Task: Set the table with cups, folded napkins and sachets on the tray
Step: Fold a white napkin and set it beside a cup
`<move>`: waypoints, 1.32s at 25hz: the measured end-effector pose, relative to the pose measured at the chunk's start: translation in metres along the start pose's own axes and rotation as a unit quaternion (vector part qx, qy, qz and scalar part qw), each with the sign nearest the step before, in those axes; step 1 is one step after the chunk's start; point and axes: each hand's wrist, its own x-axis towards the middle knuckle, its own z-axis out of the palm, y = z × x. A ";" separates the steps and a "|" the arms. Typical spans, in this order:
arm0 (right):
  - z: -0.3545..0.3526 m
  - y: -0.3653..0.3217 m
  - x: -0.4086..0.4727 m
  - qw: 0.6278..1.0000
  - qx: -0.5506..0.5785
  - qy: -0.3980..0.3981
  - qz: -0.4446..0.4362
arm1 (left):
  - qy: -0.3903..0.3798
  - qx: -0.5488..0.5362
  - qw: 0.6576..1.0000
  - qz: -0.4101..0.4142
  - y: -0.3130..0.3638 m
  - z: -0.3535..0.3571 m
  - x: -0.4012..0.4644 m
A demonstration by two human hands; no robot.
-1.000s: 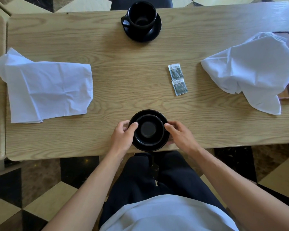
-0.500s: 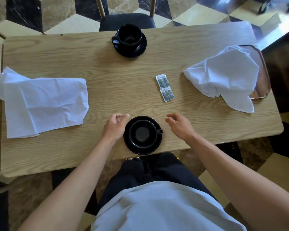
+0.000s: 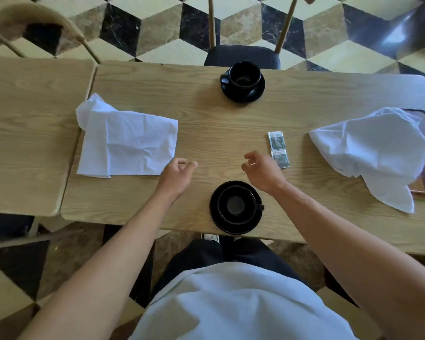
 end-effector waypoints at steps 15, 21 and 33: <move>0.176 -0.168 0.042 0.989 -0.106 -0.076 -0.070 | 0.090 0.026 0.995 -0.043 -0.126 -0.185 0.086; 0.233 -0.184 0.048 0.993 -0.018 0.047 0.108 | 0.062 0.187 0.980 -0.001 -0.174 -0.241 0.123; 0.229 -0.189 0.059 0.901 0.356 0.065 0.239 | 0.063 0.202 0.969 0.131 -0.168 -0.252 0.151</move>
